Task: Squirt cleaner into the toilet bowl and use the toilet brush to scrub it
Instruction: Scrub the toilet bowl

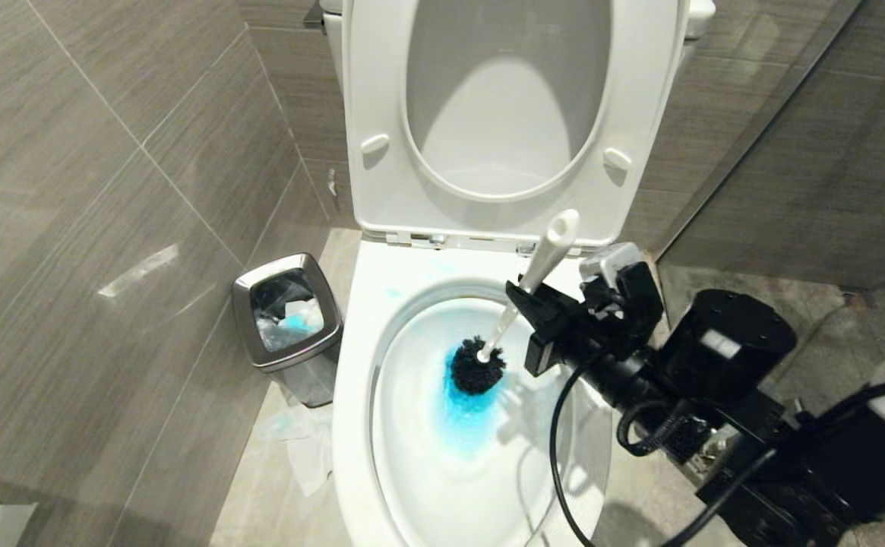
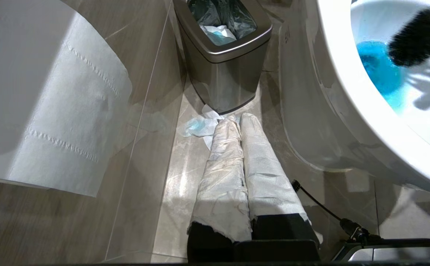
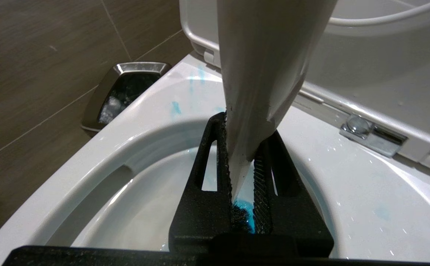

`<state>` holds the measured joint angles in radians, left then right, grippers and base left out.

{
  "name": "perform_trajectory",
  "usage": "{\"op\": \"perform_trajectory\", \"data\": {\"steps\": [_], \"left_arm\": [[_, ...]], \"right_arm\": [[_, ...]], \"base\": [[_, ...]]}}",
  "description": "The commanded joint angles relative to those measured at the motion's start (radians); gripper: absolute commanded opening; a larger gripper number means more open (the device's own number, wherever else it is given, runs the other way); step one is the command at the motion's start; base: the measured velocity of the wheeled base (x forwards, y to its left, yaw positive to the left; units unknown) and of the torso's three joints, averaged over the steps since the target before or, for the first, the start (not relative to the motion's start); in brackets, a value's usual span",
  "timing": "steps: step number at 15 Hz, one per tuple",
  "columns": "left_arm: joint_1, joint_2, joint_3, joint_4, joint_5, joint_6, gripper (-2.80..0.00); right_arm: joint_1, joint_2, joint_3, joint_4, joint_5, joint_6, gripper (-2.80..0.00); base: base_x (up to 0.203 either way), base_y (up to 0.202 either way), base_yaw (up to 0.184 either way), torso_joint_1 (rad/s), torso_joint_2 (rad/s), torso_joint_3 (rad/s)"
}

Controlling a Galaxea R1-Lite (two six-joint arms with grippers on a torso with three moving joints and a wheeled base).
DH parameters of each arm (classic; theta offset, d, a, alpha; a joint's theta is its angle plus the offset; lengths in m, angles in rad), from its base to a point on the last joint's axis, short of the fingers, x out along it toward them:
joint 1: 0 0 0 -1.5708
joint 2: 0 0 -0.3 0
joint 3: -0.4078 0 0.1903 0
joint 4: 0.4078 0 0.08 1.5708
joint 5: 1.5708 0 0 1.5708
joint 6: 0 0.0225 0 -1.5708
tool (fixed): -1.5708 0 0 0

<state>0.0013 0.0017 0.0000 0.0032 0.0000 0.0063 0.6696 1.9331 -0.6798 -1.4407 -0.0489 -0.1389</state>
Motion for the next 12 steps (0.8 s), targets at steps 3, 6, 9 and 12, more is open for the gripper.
{"op": "perform_trajectory", "data": {"steps": [3,6,9,12], "left_arm": [[0.0,0.0,0.0,0.0,0.0,0.0,-2.8],[0.0,0.0,0.0,0.0,0.0,0.0,-2.8],[0.0,0.0,0.0,0.0,0.0,0.0,-2.8],[0.0,0.0,0.0,0.0,0.0,0.0,-2.8]], "right_arm": [[-0.01,-0.15,0.195,-0.002,-0.009,-0.003,-2.8],[-0.044,-0.127,0.209,-0.003,-0.004,-0.014,-2.8],[-0.038,-0.067,0.172,-0.009,0.007,-0.024,-2.8],[-0.024,0.026,0.032,-0.013,0.035,-0.022,-2.8]], "base": [[0.0,0.0,0.0,0.0,0.0,0.0],[0.0,0.0,0.0,0.0,0.0,0.0],[0.0,0.0,0.0,0.0,0.0,0.0],[0.0,0.0,0.0,0.0,0.0,0.0]]}}
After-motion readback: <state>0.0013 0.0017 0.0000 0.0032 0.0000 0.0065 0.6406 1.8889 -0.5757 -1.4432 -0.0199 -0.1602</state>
